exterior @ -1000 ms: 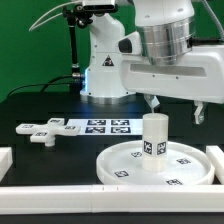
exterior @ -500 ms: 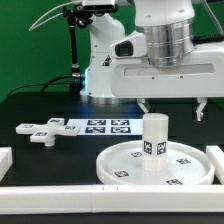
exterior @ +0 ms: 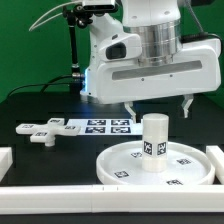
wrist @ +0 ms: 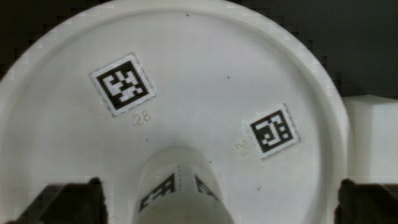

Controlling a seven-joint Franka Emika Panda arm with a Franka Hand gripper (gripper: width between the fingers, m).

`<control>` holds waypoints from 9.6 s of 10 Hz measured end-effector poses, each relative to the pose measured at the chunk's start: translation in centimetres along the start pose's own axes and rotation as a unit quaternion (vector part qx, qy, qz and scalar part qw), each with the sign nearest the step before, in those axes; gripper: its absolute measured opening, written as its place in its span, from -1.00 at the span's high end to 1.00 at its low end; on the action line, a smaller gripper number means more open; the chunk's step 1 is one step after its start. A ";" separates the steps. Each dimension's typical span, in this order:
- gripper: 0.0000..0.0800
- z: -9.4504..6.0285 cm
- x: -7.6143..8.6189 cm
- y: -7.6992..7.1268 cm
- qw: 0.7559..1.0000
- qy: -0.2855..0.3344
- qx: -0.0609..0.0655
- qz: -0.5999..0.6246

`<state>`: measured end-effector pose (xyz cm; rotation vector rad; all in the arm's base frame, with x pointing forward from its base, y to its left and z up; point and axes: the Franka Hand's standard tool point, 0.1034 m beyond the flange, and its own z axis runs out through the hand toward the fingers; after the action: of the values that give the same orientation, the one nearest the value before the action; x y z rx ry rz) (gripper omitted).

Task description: Assemble round table

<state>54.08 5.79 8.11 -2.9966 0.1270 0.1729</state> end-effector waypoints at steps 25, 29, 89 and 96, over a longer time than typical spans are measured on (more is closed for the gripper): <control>-0.62 0.1 -7.3 20.9 0.970 0.017 -0.053 -0.238; -0.62 0.3 -7.3 20.8 0.968 0.017 -0.054 -0.244; -0.12 1.6 -6.3 14.0 0.993 0.006 -0.047 -0.111; -0.12 -4.1 -3.8 5.6 0.997 -0.012 -0.030 -0.067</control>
Offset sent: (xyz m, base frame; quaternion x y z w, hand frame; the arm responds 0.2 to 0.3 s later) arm -0.0278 -0.0897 -0.0044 0.0372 0.0233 -0.1095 0.9930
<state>50.23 -0.02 11.87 -3.0475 -0.0826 0.2026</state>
